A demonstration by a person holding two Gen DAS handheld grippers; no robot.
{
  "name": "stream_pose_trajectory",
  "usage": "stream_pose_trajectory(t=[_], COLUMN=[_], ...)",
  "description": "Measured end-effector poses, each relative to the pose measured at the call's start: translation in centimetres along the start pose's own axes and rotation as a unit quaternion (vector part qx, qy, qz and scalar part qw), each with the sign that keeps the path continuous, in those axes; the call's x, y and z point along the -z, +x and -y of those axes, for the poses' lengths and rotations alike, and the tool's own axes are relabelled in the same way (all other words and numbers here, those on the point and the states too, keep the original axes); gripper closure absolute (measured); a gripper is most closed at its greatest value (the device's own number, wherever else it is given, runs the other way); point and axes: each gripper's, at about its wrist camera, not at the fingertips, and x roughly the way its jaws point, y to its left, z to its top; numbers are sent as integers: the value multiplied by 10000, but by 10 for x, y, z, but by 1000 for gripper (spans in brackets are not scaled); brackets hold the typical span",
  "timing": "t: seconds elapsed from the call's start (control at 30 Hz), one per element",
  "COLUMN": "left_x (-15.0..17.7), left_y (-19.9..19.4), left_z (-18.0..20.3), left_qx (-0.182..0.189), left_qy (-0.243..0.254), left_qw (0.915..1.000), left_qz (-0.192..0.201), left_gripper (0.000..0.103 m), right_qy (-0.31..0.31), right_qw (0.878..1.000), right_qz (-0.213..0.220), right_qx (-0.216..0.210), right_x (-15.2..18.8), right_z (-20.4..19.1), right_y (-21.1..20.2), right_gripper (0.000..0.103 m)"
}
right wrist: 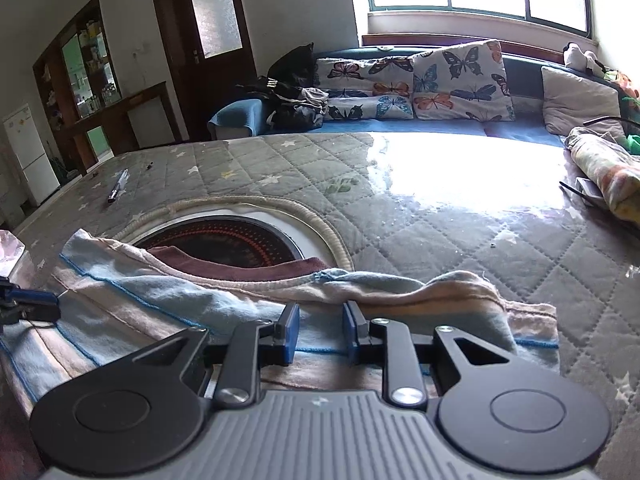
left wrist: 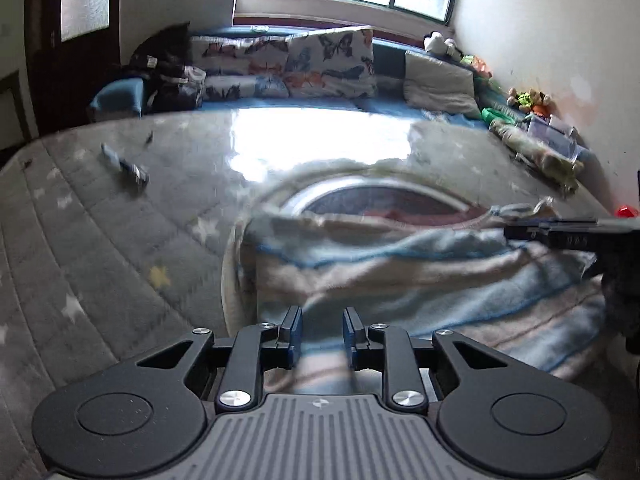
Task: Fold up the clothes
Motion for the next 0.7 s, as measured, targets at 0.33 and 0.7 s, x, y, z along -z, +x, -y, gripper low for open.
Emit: stream_pose_trajectory(t=[0.33, 0.7], left_x=[-50, -50], left_y=[52, 70], left_z=[18, 14], left_qx=[50, -511], left_qy=[165, 0], left_qw=[9997, 9986], left_qz=[-179, -136], left_gripper=[79, 80], right_qy=[-89, -400], right_qw=[9999, 9990], right_qz=[-88, -36], right_qx=[-5, 178], right_x=[-13, -20], right_z=[-6, -15], right_y=[11, 19], right_gripper=[80, 79])
